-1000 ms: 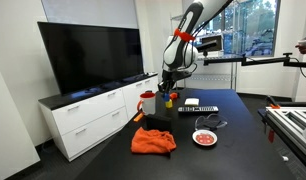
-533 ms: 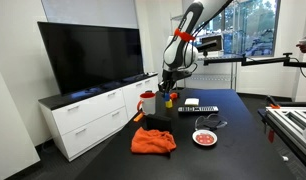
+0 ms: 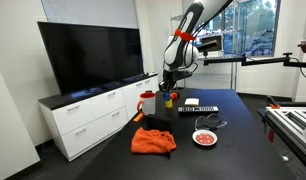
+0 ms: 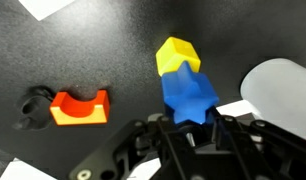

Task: Put the blue block on the yellow block

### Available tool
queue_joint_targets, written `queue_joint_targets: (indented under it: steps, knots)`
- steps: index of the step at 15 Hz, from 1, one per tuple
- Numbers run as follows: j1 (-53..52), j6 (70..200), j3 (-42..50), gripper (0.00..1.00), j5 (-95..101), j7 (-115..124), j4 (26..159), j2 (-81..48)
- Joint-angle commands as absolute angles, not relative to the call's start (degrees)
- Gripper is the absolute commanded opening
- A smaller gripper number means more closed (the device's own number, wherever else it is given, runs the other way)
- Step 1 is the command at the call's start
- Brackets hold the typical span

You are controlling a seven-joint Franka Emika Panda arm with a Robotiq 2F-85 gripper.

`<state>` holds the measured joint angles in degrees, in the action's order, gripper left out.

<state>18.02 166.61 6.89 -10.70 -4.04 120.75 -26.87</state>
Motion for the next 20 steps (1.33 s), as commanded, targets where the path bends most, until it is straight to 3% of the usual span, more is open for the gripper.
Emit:
queue_joint_targets:
  steps: [1,20]
  knots:
    - [18.0,166.0,6.9,0.08,-9.9,-3.7,121.2,-25.4]
    - [18.1,164.7,7.3,0.08,-9.8,-3.8,122.4,-24.0]
